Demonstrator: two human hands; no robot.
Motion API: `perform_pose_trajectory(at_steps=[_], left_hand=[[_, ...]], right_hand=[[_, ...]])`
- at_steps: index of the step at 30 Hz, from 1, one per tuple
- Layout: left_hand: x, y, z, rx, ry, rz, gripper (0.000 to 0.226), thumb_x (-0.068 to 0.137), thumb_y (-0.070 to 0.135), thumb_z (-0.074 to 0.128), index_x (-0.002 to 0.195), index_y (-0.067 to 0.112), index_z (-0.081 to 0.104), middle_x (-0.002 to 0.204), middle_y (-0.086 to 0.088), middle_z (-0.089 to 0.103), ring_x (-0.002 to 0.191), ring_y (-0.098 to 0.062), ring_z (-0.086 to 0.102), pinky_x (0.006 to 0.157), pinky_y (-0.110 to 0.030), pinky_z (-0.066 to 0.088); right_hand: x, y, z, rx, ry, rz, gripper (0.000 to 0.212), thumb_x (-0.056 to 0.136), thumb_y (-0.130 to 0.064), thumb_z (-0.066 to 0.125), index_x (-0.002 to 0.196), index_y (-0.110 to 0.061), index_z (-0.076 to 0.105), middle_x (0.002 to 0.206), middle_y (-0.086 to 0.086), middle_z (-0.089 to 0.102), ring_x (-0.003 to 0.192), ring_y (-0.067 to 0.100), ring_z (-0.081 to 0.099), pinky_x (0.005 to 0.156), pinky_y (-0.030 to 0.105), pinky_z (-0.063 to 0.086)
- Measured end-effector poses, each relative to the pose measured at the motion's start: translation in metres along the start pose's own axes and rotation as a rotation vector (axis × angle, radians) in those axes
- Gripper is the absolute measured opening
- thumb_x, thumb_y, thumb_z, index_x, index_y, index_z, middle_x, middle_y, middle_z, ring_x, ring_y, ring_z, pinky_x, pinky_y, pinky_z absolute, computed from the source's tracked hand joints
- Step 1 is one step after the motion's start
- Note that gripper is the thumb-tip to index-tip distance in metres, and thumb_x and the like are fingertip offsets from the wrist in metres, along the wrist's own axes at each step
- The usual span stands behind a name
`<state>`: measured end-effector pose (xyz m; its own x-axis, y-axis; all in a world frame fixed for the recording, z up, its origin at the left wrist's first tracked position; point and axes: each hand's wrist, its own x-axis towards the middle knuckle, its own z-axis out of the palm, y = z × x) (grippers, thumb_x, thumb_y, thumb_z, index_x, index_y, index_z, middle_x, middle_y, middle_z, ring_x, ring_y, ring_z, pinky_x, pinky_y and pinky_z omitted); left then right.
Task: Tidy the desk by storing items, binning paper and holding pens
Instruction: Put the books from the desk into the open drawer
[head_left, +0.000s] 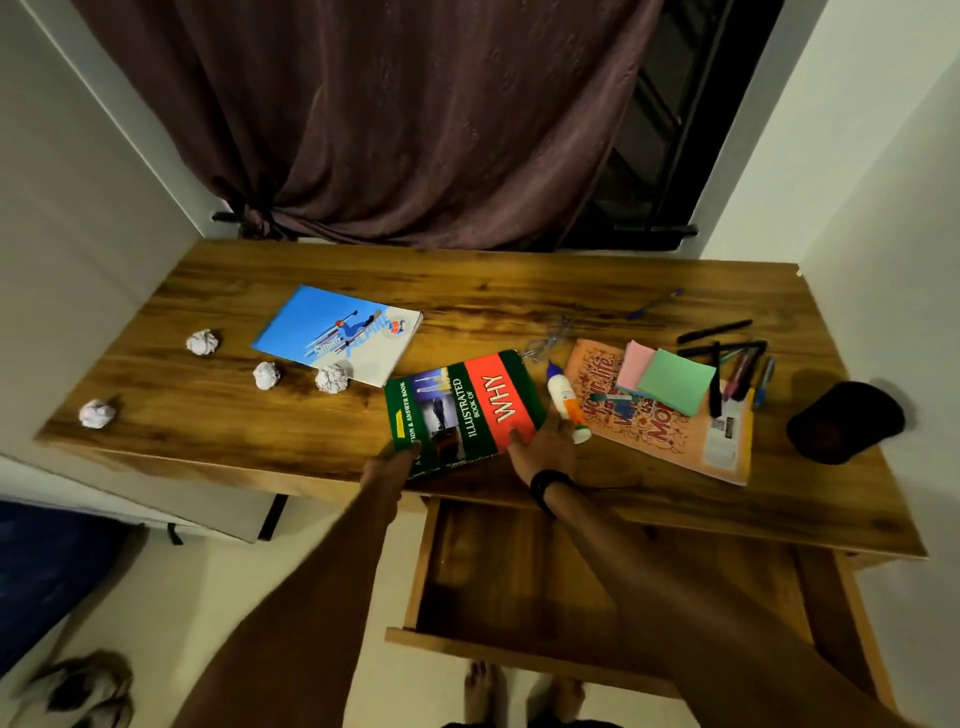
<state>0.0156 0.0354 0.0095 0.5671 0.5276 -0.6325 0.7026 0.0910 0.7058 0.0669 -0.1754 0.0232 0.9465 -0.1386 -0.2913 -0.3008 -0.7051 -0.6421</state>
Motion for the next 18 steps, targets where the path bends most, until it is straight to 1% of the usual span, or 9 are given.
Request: perform_pose_trajectory(at_steps=[2, 4, 7, 9, 10, 12, 14, 17, 18], left_hand=[[0.001, -0.011, -0.006, -0.088, 0.057, -0.025, 0.039, 0.084, 0.038, 0.073, 0.112, 0.015, 0.057, 0.105, -0.006, 0.059, 0.082, -0.019, 0.054, 0.064, -0.031, 0.044], [0.001, -0.023, -0.014, -0.233, 0.097, -0.08, 0.05, 0.08, 0.031, 0.077, 0.118, 0.008, 0.056, 0.106, -0.008, 0.061, 0.084, -0.02, 0.058, 0.061, -0.031, 0.047], [0.001, -0.045, -0.033, -0.573, 0.099, -0.143, 0.054, 0.081, 0.017, 0.077, 0.125, -0.001, 0.05, 0.118, -0.018, 0.063, 0.087, -0.027, 0.065, 0.052, -0.031, 0.056], [-0.007, -0.057, -0.043, -0.724, 0.115, -0.154, 0.061, 0.083, 0.019, 0.075, 0.133, 0.001, 0.045, 0.127, -0.021, 0.061, 0.096, -0.03, 0.066, 0.053, -0.032, 0.059], [-0.011, -0.061, -0.046, -0.779, 0.128, -0.148, 0.062, 0.083, 0.019, 0.075, 0.134, 0.002, 0.045, 0.126, -0.022, 0.062, 0.098, -0.03, 0.067, 0.056, -0.034, 0.06], [-0.021, -0.063, -0.053, -0.871, 0.11, -0.106, 0.063, 0.083, 0.019, 0.075, 0.134, 0.001, 0.045, 0.122, -0.022, 0.064, 0.1, -0.03, 0.068, 0.063, -0.036, 0.062], [-0.025, -0.059, -0.062, -0.886, 0.084, -0.033, 0.059, 0.081, 0.018, 0.076, 0.13, 0.0, 0.048, 0.117, -0.023, 0.066, 0.092, -0.028, 0.072, 0.067, -0.037, 0.062], [-0.026, -0.042, -0.086, -0.81, -0.005, 0.033, 0.026, 0.087, 0.019, 0.07, 0.107, 0.004, 0.062, 0.103, -0.015, 0.07, 0.072, -0.016, 0.073, 0.059, -0.027, 0.059], [-0.023, -0.038, -0.093, -0.778, -0.045, 0.046, 0.025, 0.088, 0.021, 0.069, 0.106, 0.005, 0.064, 0.102, -0.013, 0.07, 0.072, -0.016, 0.073, 0.058, -0.025, 0.058]], right_hand=[[-0.005, 0.012, 0.002, -0.033, 0.011, -0.03, 0.065, 0.093, -0.053, 0.05, 0.141, -0.011, 0.038, 0.144, 0.014, 0.043, 0.127, 0.031, 0.049, 0.096, 0.043, 0.047], [-0.012, 0.026, 0.003, -0.022, -0.005, -0.065, 0.051, 0.095, -0.055, 0.043, 0.123, -0.013, 0.052, 0.124, 0.008, 0.06, 0.111, 0.027, 0.06, 0.083, 0.037, 0.049], [-0.027, 0.04, 0.006, -0.154, -0.086, -0.143, 0.04, 0.094, -0.055, 0.045, 0.106, -0.018, 0.056, 0.102, 0.003, 0.067, 0.095, 0.023, 0.064, 0.072, 0.033, 0.047], [-0.035, 0.041, 0.007, -0.196, -0.123, -0.199, 0.037, 0.093, -0.056, 0.048, 0.101, -0.021, 0.056, 0.096, -0.001, 0.067, 0.091, 0.02, 0.065, 0.07, 0.03, 0.045], [-0.038, 0.04, 0.006, -0.199, -0.133, -0.216, 0.036, 0.091, -0.057, 0.05, 0.099, -0.022, 0.057, 0.095, -0.002, 0.067, 0.09, 0.019, 0.065, 0.069, 0.029, 0.045], [-0.041, 0.036, 0.004, -0.183, -0.137, -0.27, 0.036, 0.088, -0.057, 0.056, 0.1, -0.023, 0.056, 0.098, -0.003, 0.066, 0.092, 0.018, 0.065, 0.068, 0.029, 0.048], [-0.043, 0.025, -0.001, -0.093, -0.094, -0.367, 0.045, 0.084, -0.055, 0.063, 0.11, -0.021, 0.054, 0.112, 0.002, 0.059, 0.102, 0.021, 0.059, 0.074, 0.033, 0.049], [-0.036, -0.007, -0.014, -0.054, 0.093, -0.556, 0.067, 0.077, -0.064, 0.064, 0.124, -0.018, 0.048, 0.126, 0.007, 0.052, 0.116, 0.024, 0.048, 0.092, 0.04, 0.044], [-0.032, -0.017, -0.017, -0.089, 0.115, -0.585, 0.072, 0.076, -0.069, 0.06, 0.127, -0.02, 0.046, 0.128, 0.006, 0.053, 0.119, 0.024, 0.048, 0.096, 0.041, 0.043]])
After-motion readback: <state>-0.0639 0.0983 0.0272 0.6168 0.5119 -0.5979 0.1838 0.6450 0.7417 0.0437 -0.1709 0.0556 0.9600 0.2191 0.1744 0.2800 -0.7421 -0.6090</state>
